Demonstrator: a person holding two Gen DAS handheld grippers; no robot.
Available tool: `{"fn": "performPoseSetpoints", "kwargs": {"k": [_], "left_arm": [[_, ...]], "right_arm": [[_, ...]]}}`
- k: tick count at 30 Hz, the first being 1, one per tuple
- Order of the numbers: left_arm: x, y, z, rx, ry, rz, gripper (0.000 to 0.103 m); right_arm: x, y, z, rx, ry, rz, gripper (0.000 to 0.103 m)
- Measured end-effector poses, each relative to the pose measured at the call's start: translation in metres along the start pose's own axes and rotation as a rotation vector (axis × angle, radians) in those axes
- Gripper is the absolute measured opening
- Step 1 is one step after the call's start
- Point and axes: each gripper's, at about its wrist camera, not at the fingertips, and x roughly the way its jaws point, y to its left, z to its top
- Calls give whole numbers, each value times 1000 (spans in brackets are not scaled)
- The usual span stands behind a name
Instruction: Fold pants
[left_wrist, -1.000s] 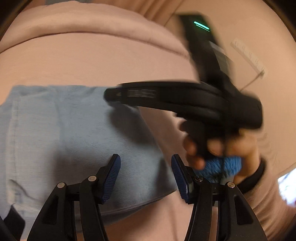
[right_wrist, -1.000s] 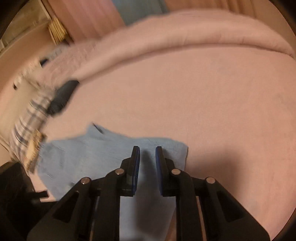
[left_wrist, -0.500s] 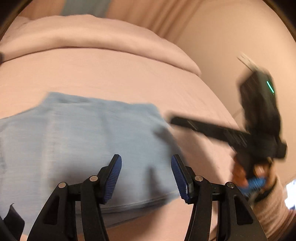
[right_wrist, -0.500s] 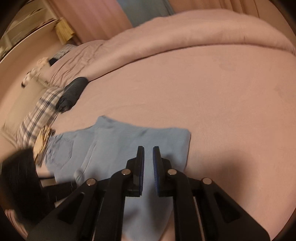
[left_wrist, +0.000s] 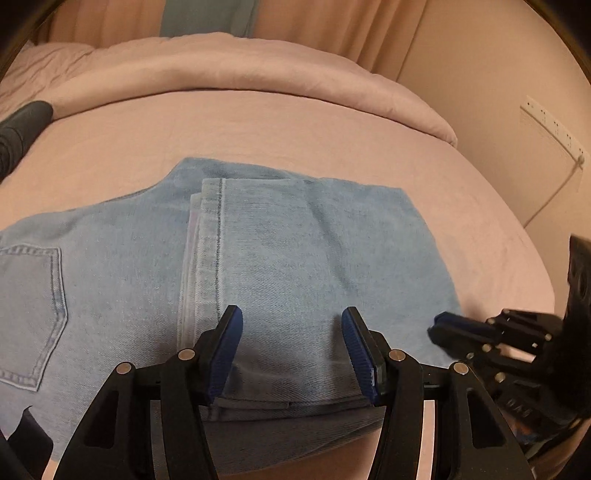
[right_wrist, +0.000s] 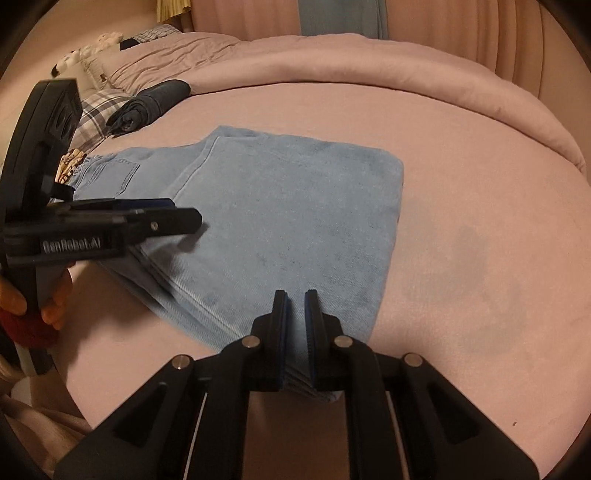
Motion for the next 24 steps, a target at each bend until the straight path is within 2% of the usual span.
{"fn": "performPoseSetpoints", "kwargs": {"k": [5, 12, 17, 24], "left_arm": [[5, 1, 4, 5, -3, 3, 55], [4, 6, -1, -5, -10, -17, 56], [2, 8, 1, -22, -13, -43, 55], [-11, 15, 1, -57, -37, -76, 55]], "right_arm": [[-9, 4, 9, 45, 5, 22, 14], [-11, 9, -5, 30, 38, 9, 15], [-12, 14, -1, 12, 63, -18, 16], [-19, 33, 15, -6, 31, 12, 18]]}}
